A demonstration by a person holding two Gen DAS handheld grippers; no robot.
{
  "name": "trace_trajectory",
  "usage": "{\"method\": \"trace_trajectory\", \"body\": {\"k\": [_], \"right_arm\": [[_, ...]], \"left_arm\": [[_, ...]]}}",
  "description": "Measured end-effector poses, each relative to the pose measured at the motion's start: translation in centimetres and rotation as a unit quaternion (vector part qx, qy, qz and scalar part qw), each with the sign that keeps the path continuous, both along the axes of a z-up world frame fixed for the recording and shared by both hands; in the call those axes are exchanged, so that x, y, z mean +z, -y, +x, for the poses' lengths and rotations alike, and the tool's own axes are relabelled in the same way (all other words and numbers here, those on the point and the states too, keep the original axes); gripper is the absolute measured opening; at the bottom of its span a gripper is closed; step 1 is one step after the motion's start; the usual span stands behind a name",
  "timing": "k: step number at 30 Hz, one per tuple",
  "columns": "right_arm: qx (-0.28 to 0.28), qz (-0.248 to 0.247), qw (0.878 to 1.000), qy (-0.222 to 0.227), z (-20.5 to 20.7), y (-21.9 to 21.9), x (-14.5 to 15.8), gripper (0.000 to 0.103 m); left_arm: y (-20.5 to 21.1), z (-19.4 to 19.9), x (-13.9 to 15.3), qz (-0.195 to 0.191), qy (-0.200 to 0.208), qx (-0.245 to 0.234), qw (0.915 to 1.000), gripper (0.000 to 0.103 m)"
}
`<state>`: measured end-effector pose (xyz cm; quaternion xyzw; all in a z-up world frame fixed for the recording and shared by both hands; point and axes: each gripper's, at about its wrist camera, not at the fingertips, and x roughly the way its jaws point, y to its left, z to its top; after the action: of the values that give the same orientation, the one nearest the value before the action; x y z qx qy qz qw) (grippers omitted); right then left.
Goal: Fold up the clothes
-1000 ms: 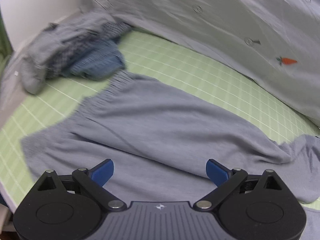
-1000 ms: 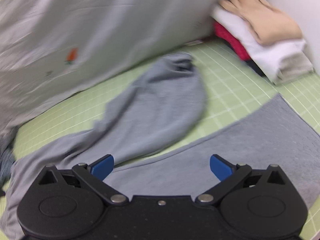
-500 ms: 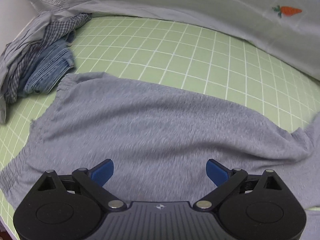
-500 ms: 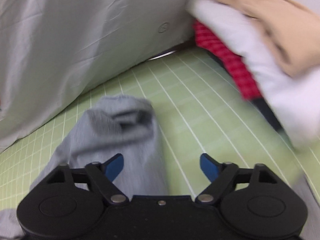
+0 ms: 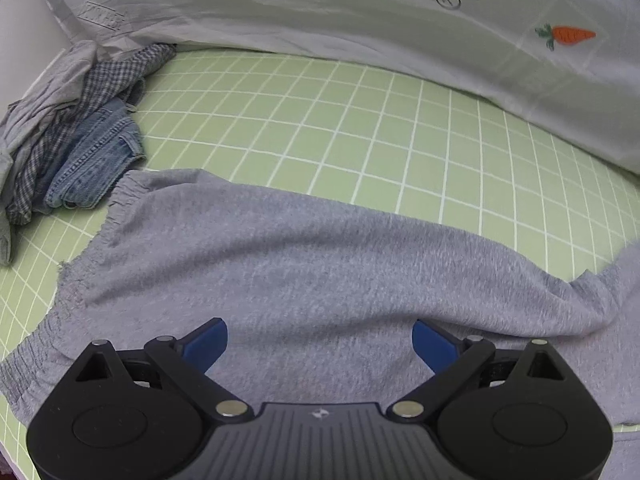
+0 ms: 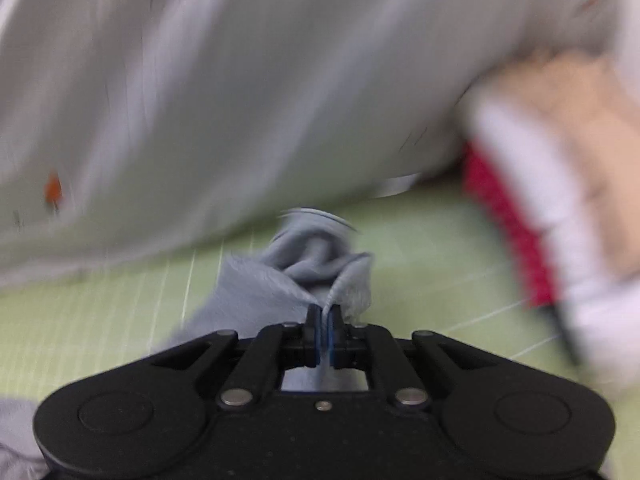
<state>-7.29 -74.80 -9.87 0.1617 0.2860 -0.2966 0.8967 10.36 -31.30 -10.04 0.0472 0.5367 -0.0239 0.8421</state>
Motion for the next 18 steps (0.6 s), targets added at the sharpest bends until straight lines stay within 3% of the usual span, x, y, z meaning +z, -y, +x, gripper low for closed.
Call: {"method": "trace_trajectory", "body": {"k": [1,3,5,6,7,8,10,14,18], "right_arm": [[-0.024,-0.011,1.0,-0.001,-1.4,-0.2,0.6,0.004],[-0.069,-0.015,0.996,-0.047,-3.3,-0.1,0.0,0.007],[-0.102,-0.009,0.988,-0.114,-4.4,0.2,-1.6,0.031],[-0.113,-0.003,0.984,-0.139,-4.8,0.3,-2.4,0.036],[-0.118,0.002,0.984,-0.132,-5.3,0.2,-2.4,0.047],[-0.123,0.007,0.985,-0.125,-5.8,0.0,-2.4,0.067],[-0.123,0.017,0.986,-0.109,-5.7,-0.2,-2.5,0.083],[-0.1,0.045,0.99,-0.085,-3.1,0.2,-3.2,0.083],[-0.066,0.047,0.993,-0.092,1.4,0.9,-4.8,0.084]], "left_arm": [[-0.2,-0.1,0.0,-0.001,0.0,0.003,1.0,0.098],[-0.6,-0.1,-0.1,-0.002,-0.003,0.009,1.0,0.098],[-0.7,0.1,-0.4,-0.006,-0.009,0.012,0.9999,0.098],[-0.7,0.3,-0.5,-0.007,-0.012,0.013,0.9998,0.098],[-0.7,0.5,-0.5,-0.006,-0.012,0.012,0.9998,0.098],[-0.6,0.7,-0.5,-0.004,-0.009,0.011,0.9999,0.098],[-0.4,1.3,-0.7,0.002,-0.005,0.008,1.0,0.098],[-0.2,3.4,-1.7,0.002,-0.009,0.017,0.9998,0.098],[-0.1,5.8,-2.7,0.003,-0.014,0.038,0.9992,0.098]]}}
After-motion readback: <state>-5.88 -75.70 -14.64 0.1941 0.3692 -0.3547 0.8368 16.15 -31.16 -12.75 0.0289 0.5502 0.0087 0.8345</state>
